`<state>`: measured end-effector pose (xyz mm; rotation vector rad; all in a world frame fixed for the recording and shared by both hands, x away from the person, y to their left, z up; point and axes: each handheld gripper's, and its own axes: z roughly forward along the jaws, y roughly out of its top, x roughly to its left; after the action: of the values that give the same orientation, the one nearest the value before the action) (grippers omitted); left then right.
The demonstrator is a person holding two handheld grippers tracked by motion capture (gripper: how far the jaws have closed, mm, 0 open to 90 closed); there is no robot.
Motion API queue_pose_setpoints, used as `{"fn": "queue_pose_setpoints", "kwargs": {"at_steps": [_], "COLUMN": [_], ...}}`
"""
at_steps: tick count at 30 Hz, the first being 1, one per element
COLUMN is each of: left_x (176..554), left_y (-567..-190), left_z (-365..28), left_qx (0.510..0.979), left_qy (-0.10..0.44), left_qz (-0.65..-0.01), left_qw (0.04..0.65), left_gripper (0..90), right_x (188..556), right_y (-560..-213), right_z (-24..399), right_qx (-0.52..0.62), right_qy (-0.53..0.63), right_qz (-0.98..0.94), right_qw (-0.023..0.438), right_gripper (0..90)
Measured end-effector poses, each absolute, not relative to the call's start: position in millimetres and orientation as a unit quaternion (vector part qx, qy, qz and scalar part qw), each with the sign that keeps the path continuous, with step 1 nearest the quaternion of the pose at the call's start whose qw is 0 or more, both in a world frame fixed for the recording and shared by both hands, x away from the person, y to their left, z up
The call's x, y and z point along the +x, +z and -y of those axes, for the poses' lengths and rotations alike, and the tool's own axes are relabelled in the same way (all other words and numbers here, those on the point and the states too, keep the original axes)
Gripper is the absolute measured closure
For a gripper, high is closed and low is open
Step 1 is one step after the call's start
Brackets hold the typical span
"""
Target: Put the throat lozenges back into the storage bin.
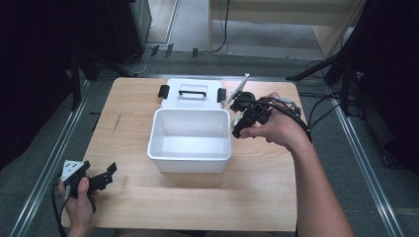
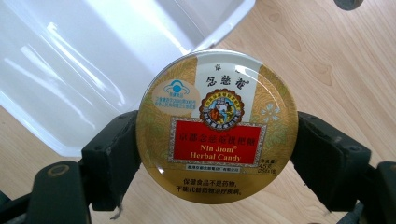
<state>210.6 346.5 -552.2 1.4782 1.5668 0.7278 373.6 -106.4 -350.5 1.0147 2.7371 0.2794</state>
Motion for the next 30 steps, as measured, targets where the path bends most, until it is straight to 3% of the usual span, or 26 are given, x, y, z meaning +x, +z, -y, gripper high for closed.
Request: {"fn": "queue_pose_setpoints", "kwargs": {"at_steps": [30], "left_x": [210.8], "left_y": [-552.2], "left_z": [-346.6], "left_qx": [0.592], "left_qy": [0.289], "left_qz": [-0.624], "left_qw": [0.421], "left_gripper": [0.0], "right_x": [373.5], "right_y": [-348.5], "right_z": [59.3], "right_qx": [0.295], "right_qy": [0.092], "right_qz": [-0.945], "right_qw": [0.103], "right_gripper": [20.7]}}
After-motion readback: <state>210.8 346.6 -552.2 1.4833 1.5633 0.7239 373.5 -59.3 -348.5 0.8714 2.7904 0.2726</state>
